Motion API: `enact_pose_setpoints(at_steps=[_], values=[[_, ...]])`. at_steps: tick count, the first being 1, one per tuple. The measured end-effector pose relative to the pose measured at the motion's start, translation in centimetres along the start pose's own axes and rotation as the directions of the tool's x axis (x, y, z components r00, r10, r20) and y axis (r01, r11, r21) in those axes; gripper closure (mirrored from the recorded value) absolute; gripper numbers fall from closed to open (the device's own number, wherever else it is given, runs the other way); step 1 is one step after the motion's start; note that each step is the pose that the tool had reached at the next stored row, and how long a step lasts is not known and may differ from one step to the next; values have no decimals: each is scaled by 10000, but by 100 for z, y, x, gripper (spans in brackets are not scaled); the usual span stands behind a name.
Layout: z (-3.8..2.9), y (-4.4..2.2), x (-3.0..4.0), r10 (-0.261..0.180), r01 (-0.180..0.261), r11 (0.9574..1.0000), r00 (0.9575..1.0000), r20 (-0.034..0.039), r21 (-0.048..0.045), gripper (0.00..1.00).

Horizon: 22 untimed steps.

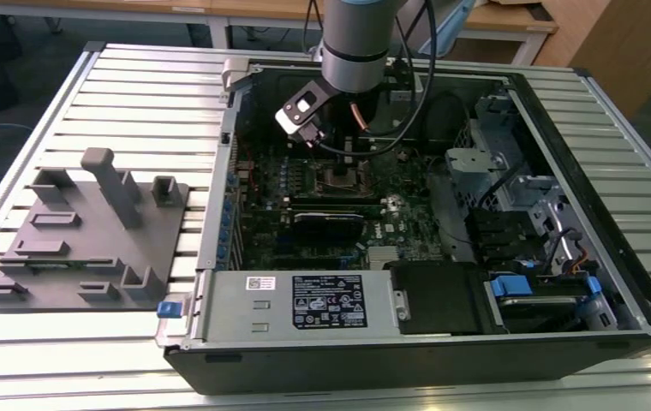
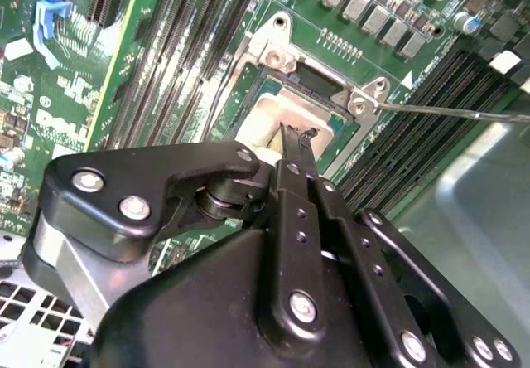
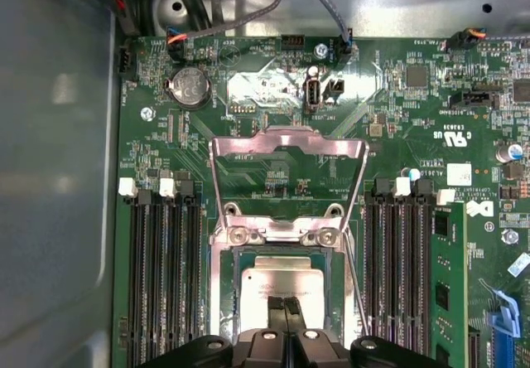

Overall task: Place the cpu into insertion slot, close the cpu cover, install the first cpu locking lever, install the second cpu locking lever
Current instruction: 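Place the cpu into insertion slot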

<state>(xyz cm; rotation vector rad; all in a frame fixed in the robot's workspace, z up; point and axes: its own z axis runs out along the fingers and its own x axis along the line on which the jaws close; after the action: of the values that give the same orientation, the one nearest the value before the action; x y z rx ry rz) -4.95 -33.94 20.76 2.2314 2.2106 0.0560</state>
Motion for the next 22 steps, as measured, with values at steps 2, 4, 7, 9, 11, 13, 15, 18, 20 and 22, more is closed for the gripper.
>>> enact_pose_setpoints(at_steps=[2,4,7,9,11,13,15,18,20,22], values=[[-1,0,0,1,-1,10000,10000,2,12,90],[0,0,0,1,-1,10000,10000,0,12,90],[16,10,0,28,-28,10000,10000,-19,14,90],[21,12,-1,55,-55,10000,10000,-17,16,90],[29,13,0,75,-75,10000,10000,-18,15,90],[44,13,-1,97,-97,10000,10000,-18,13,90],[45,13,-1,98,-98,10000,10000,-16,14,90],[65,13,-1,98,-98,10000,9999,-19,13,90],[74,12,-2,98,-98,10000,10000,-16,14,90],[74,12,-2,98,-98,10000,10000,-15,15,90]])
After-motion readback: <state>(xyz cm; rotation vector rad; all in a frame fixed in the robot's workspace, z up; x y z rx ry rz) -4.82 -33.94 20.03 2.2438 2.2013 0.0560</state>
